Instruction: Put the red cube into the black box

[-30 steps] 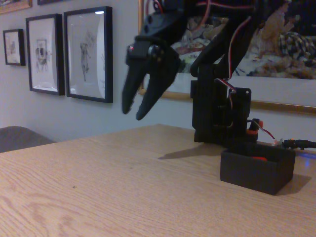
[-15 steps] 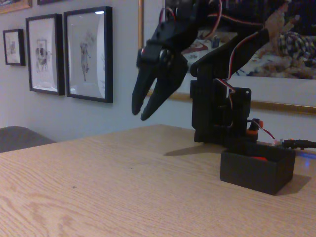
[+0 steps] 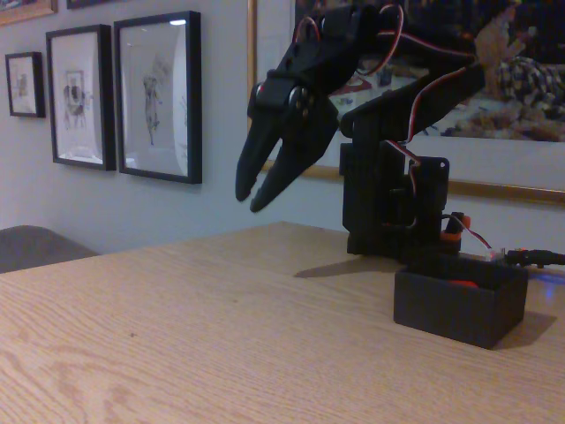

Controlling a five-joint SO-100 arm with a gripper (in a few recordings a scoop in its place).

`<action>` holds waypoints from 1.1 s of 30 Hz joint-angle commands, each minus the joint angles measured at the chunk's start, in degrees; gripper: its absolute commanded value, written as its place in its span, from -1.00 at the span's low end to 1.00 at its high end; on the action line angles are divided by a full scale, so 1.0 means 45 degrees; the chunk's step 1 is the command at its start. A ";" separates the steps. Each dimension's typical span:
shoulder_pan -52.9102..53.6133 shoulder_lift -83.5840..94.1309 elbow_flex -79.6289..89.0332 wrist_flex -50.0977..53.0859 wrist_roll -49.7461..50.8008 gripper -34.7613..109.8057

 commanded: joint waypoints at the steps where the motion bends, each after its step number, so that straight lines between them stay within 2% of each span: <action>1: -0.0195 0.0176 0.0000 -0.0020 0.0234 -0.44; 33: -0.0078 0.0020 -0.0156 0.0020 0.0137 -0.45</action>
